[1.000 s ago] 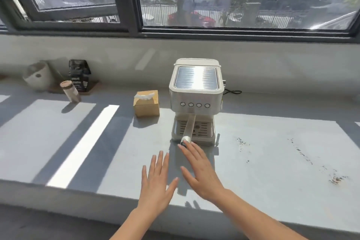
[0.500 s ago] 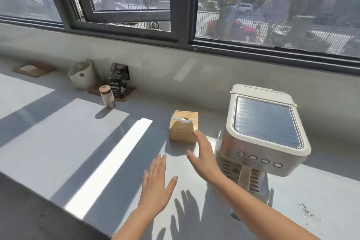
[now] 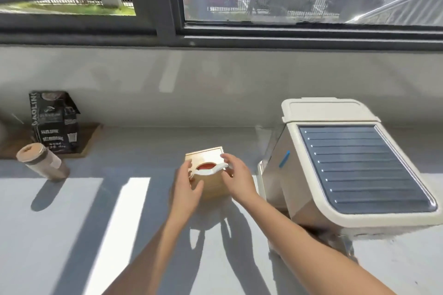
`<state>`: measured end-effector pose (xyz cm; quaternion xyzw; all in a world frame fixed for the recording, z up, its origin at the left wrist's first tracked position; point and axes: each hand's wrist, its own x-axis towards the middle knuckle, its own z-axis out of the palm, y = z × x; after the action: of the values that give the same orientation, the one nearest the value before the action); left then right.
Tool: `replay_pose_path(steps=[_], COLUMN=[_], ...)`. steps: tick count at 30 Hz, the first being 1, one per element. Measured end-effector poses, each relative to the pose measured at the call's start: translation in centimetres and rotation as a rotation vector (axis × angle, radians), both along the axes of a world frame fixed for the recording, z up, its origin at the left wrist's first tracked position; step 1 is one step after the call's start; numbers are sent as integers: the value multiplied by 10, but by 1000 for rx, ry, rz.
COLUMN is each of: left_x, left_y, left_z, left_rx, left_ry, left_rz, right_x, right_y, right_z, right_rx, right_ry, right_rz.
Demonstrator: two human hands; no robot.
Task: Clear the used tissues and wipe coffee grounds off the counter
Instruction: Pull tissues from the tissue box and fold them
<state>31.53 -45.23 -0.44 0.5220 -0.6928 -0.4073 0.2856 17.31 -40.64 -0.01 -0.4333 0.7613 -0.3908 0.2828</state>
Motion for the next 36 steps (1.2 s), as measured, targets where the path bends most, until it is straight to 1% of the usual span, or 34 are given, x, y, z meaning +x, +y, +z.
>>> replay_pose_path(steps=[3,6,10,12,14,16,17,20,22,24,26,28,31,32,36], left_x=[-7,-2,8,13,22,31,37,50,53,51,47,44,40,38,33], left_y=[-19,-23,-19,-12,-2,6,10,17,23,25,25,23,18,17,7], left_z=[-9,-12,-10,-7,-2,2,4,7,7,8,9,11,11,11,6], left_rx=[-9,-4,-1,14,67,165,224,368,388,320,176,35,-91,-118,-156], left_ry=[-13,44,63,70,92,88,54,-148,-215,-190,-147,-155,-199,-220,-302], left_rz=[45,54,50,2,-95,-269,-361,-595,-661,-580,-461,-382,-305,-286,-295], right_x=[-1,-2,2,5,8,10,11,11,11,10,10,10,13,14,18], right_y=[-4,-8,-5,8,25,42,50,70,80,84,80,68,41,31,3], right_z=[-9,-13,-10,-14,-18,-20,-20,-17,-15,-11,-5,1,6,7,8], right_rx=[22,41,-9,-29,-28,13,53,166,174,140,64,-8,-34,-9,136], right_ry=[63,93,-99,-114,-74,10,58,159,160,105,49,65,123,165,372], right_rz=[-25,-16,-89,-60,2,93,147,286,302,261,171,57,-37,-19,195])
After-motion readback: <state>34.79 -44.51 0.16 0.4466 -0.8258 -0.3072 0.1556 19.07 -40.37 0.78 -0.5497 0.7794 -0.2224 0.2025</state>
